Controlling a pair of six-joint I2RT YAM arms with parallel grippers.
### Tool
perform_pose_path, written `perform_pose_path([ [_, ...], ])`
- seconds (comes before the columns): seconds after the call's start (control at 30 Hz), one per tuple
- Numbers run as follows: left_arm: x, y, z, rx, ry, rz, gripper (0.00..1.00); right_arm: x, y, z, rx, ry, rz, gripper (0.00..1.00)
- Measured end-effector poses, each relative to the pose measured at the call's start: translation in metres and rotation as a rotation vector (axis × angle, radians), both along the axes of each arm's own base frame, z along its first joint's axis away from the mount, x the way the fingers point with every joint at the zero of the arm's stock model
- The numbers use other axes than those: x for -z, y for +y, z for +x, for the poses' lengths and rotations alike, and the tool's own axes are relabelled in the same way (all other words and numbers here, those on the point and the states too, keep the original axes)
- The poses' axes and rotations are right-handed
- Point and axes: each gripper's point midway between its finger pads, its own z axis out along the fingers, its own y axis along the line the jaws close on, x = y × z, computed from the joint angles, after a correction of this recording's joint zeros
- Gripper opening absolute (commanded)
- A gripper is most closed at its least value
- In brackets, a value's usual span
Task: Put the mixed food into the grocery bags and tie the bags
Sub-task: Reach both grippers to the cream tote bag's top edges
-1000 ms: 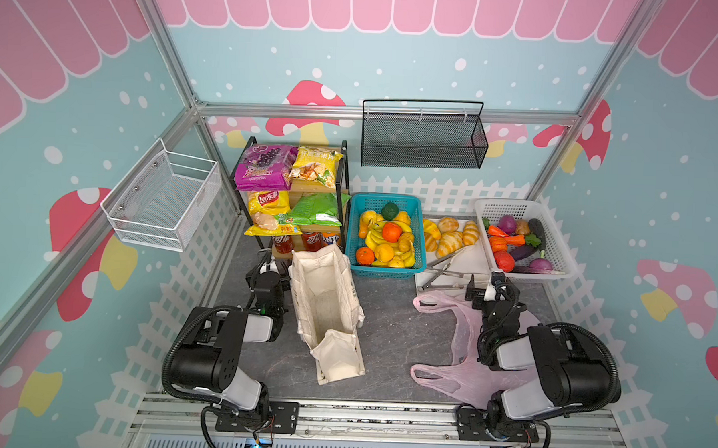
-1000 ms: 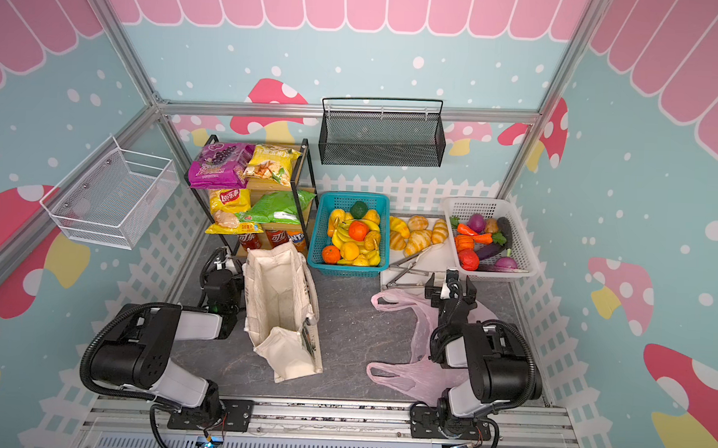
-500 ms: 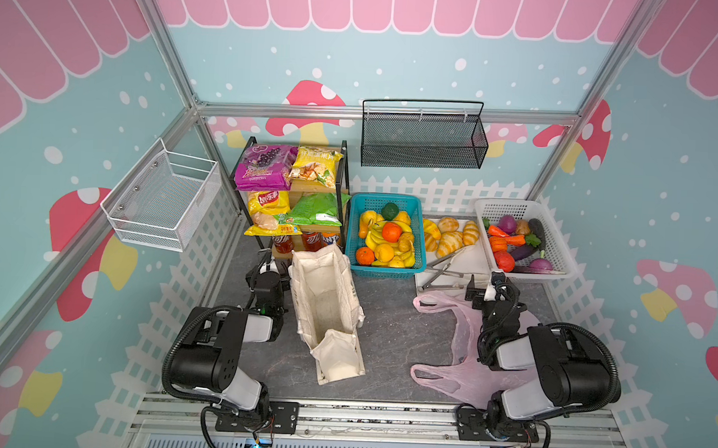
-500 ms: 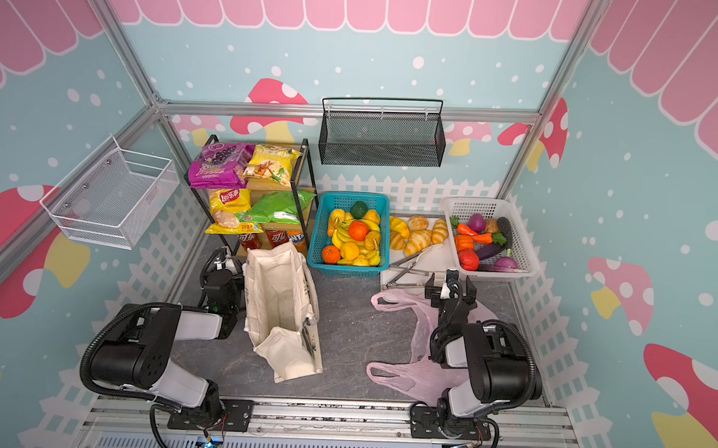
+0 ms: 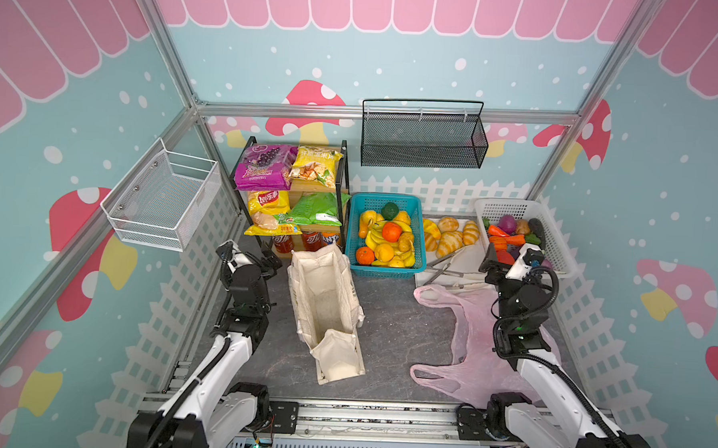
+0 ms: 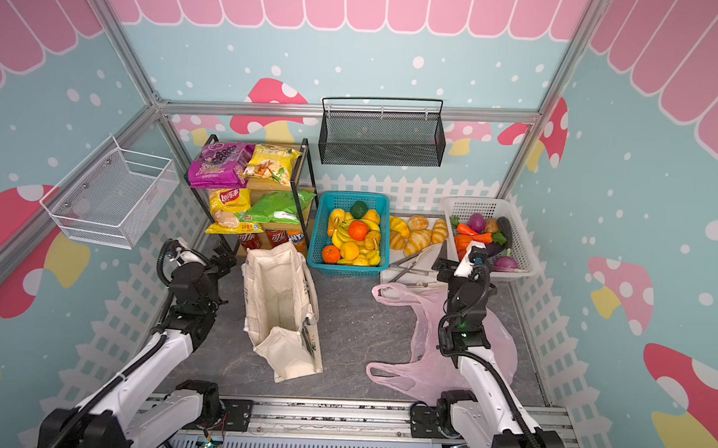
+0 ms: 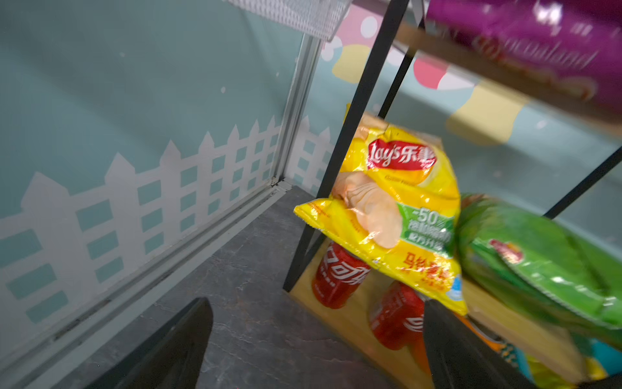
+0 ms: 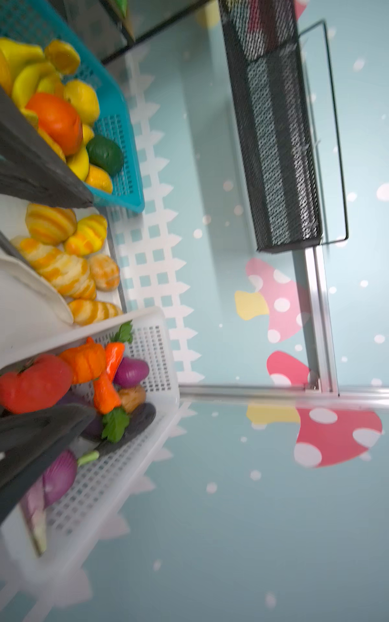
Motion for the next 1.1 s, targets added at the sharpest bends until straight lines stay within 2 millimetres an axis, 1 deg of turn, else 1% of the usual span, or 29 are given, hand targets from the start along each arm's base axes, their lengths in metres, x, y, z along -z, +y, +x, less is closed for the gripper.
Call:
perform_pose_path([
  [0.07,-0.018,-0.014,-0.010,0.076,-0.012,-0.080,0.96,-0.004,0.032,0.006,-0.107,0.047,-0.005,0.91],
  [0.1,-0.025,-0.022,-0.014,0.115,-0.008,-0.109,0.96,-0.003,0.047,0.008,-0.156,0.073,-0.011,0.91],
  [0.17,-0.037,-0.041,-0.025,0.202,0.019,-0.156,0.99,0.006,0.083,0.013,-0.276,0.147,-0.030,0.90],
  [0.23,-0.041,-0.061,-0.036,0.287,0.081,-0.183,0.99,0.019,0.111,0.016,-0.377,0.221,-0.048,0.89],
  [0.3,-0.040,-0.078,-0.047,0.367,0.164,-0.193,0.99,0.034,0.137,0.016,-0.477,0.296,-0.067,0.86],
  [0.37,-0.033,-0.094,-0.057,0.439,0.265,-0.198,0.95,0.046,0.162,0.014,-0.575,0.372,-0.087,0.85],
  [0.43,-0.022,-0.105,-0.065,0.488,0.354,-0.198,0.88,0.049,0.183,0.011,-0.652,0.417,-0.106,0.84],
  [0.47,-0.014,-0.110,-0.069,0.509,0.404,-0.198,0.84,0.047,0.193,0.009,-0.688,0.429,-0.114,0.84],
  [0.53,0.003,-0.117,-0.072,0.534,0.490,-0.206,0.73,0.042,0.207,0.004,-0.739,0.436,-0.128,0.84],
  [0.57,0.012,-0.120,-0.073,0.546,0.535,-0.209,0.66,0.041,0.210,0.002,-0.752,0.436,-0.134,0.84],
  [0.63,0.026,-0.129,-0.073,0.577,0.604,-0.227,0.54,0.041,0.211,0.000,-0.757,0.448,-0.141,0.84],
  [0.67,0.031,-0.135,-0.073,0.601,0.627,-0.237,0.44,0.044,0.211,-0.001,-0.757,0.465,-0.145,0.82],
  [0.73,0.032,-0.150,-0.074,0.657,0.636,-0.275,0.28,0.048,0.209,-0.002,-0.755,0.511,-0.156,0.78],
  [0.77,0.030,-0.159,-0.074,0.693,0.621,-0.297,0.22,0.048,0.210,-0.001,-0.756,0.541,-0.163,0.77],
  [0.83,0.023,-0.176,-0.074,0.757,0.573,-0.350,0.11,0.040,0.216,0.001,-0.769,0.583,-0.173,0.76],
  [0.87,0.021,-0.183,-0.075,0.785,0.551,-0.373,0.05,0.032,0.222,0.002,-0.790,0.597,-0.172,0.76],
  [0.9,0.021,-0.188,-0.076,0.803,0.538,-0.392,0.01,0.026,0.228,0.000,-0.813,0.602,-0.171,0.76],
  [0.93,0.020,-0.194,-0.076,0.820,0.527,-0.407,0.00,0.018,0.237,-0.003,-0.845,0.601,-0.167,0.77],
  [1.03,0.021,-0.204,-0.075,0.847,0.510,-0.443,0.00,0.001,0.267,-0.026,-0.960,0.596,-0.147,0.80],
  [1.1,0.021,-0.208,-0.075,0.859,0.498,-0.460,0.00,-0.003,0.291,-0.043,-1.043,0.603,-0.133,0.82],
])
